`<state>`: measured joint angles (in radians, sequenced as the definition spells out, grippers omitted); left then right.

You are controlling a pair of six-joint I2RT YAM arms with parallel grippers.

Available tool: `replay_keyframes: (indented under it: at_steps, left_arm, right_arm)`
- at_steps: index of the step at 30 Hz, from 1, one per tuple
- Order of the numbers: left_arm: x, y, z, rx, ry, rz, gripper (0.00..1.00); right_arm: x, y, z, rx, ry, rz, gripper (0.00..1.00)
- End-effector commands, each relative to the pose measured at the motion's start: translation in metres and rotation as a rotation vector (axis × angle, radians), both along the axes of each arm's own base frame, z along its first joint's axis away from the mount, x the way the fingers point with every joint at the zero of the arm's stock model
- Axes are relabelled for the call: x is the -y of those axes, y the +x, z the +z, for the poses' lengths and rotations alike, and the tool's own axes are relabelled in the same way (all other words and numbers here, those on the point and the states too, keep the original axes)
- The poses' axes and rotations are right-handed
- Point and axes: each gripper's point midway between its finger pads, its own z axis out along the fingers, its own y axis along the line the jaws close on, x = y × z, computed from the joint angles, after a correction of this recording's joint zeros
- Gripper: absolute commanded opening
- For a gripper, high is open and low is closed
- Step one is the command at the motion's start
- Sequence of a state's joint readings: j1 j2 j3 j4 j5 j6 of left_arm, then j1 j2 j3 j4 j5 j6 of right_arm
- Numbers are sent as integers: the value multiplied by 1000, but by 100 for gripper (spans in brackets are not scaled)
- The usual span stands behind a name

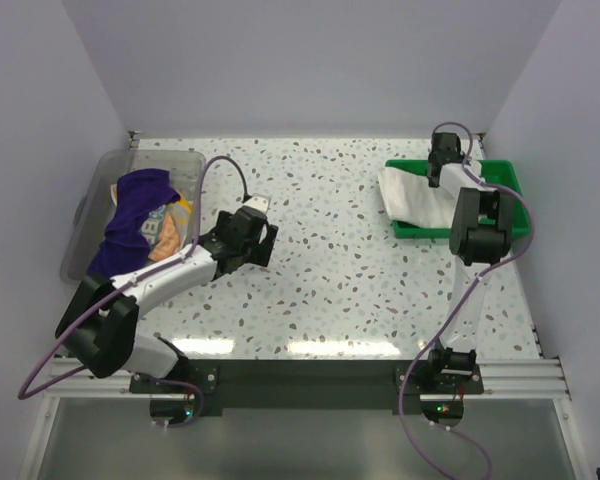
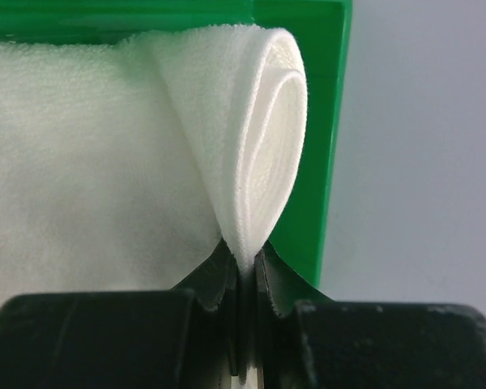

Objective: Fold and stack the towels
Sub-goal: Neatly place the folded towel into the bin

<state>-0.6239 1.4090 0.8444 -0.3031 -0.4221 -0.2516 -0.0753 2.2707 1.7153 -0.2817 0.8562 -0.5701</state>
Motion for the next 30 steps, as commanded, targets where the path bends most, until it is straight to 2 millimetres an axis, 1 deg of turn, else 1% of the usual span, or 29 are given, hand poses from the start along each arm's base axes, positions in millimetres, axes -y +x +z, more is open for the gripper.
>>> replay_keyframes:
  at_steps: [1, 7, 12, 18, 22, 24, 25, 27, 28, 29, 30]
  left_arm:
    - [9, 12, 15, 39, -44, 9, 100]
    - [11, 12, 10, 24, -39, 1, 100]
    - [11, 12, 8, 19, -36, -2, 100]
    - [11, 10, 6, 10, -36, -2, 100]
    - [12, 10, 4, 3, -35, -6, 100]
    - [12, 10, 4, -1, -35, -7, 100]
    - [12, 10, 4, -1, -36, -6, 100]
    - [13, 10, 4, -5, -40, -7, 100]
    - [13, 10, 3, -8, -38, -9, 100]
    - [13, 10, 4, -8, -40, -7, 100]
    - [14, 9, 4, -9, -40, -8, 100]
  right_arm:
    - [17, 3, 15, 36, -64, -36, 0]
    - [19, 10, 13, 33, -88, -31, 0]
    - [23, 12, 13, 31, -109, -34, 0]
    - [31, 12, 19, 43, -144, -62, 0]
    - [35, 12, 14, 36, -155, -76, 0]
    - [36, 11, 10, 32, -157, -82, 2]
    - [36, 11, 8, 28, -159, -84, 7]
    - [37, 10, 6, 29, -164, -95, 14]
    - [39, 8, 4, 30, -167, -105, 23]
    - [41, 7, 7, 37, -179, -123, 29]
    - [41, 8, 7, 45, -180, -123, 29]
